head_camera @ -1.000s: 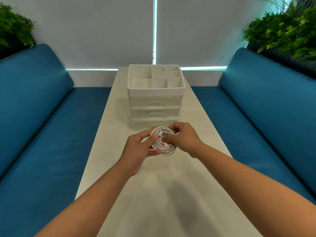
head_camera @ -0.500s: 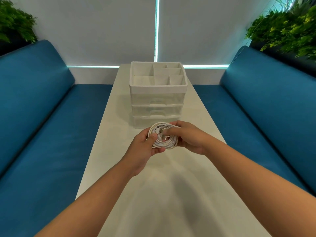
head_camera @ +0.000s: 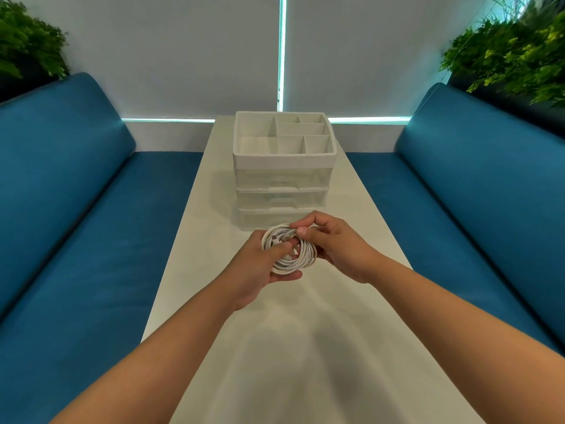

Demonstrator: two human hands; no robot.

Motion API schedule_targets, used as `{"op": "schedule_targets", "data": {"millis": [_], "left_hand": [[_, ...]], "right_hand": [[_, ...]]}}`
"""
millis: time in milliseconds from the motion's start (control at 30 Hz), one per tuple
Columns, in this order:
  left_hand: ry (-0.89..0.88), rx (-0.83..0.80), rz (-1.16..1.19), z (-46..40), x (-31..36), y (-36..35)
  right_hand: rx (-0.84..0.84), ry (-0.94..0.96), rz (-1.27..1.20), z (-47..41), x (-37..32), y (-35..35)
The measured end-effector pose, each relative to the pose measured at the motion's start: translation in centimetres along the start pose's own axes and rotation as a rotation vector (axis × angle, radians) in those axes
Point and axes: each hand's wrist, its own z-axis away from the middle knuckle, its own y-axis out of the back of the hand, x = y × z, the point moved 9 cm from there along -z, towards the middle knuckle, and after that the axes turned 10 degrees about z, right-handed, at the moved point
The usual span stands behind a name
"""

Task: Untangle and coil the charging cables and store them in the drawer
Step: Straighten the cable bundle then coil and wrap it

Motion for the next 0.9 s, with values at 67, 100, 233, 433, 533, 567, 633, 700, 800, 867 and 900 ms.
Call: {"op": "schedule_targets", "data": {"millis": [67, 100, 233, 433, 533, 567, 633, 700, 800, 867, 900], "left_hand": [[0.003, -0.013, -0.031, 0.0, -0.2, -0.1], [0.002, -0.011, -0.036, 0.1, -0.3, -0.2], [-0.004, 0.020, 0.004, 0.2, -0.8, -0.6], [-0.013, 0.052, -0.002, 0.4, -0.6, -0.7], [-0.095, 0.134, 0.006, 0.4, 0.4, 0.0], [-0.120, 0.158, 0.012, 0.4, 0.7, 0.3], [-0.158, 0.194, 0.026, 0.4, 1.1, 0.7], [-0.183, 0.209, 0.053, 0.5, 1.3, 0.8], [-0.216, 0.191, 0.084, 0.7, 1.5, 0.6], [-0.219, 0.171, 0.035, 0.8, 1.5, 0.4], [-0.216, 0.162, -0.008, 0.8, 1.5, 0.4]], "right_hand": [[-0.010, 0.020, 0.104, -0.3, -0.3, 0.0], [-0.021, 0.019, 0.149, -0.4, -0.3, 0.0], [-0.039, 0.005, 0.304, -1.0, -0.4, -0.6], [-0.094, 0.021, 0.384, -0.7, -1.2, -1.7], [-0.057, -0.063, 0.223, -0.4, -1.1, -1.4], [-0.045, -0.100, 0.095, -0.4, -0.9, -1.3], [-0.059, -0.124, -0.145, -0.2, -0.8, -1.4], [-0.076, -0.107, -0.235, 0.0, -0.6, -1.5], [0.043, -0.077, -0.293, -0.1, 0.1, -0.7], [0.146, -0.038, -0.264, -0.2, 0.2, 0.1], [0.181, -0.014, -0.227, -0.2, 0.2, 0.4]]}}
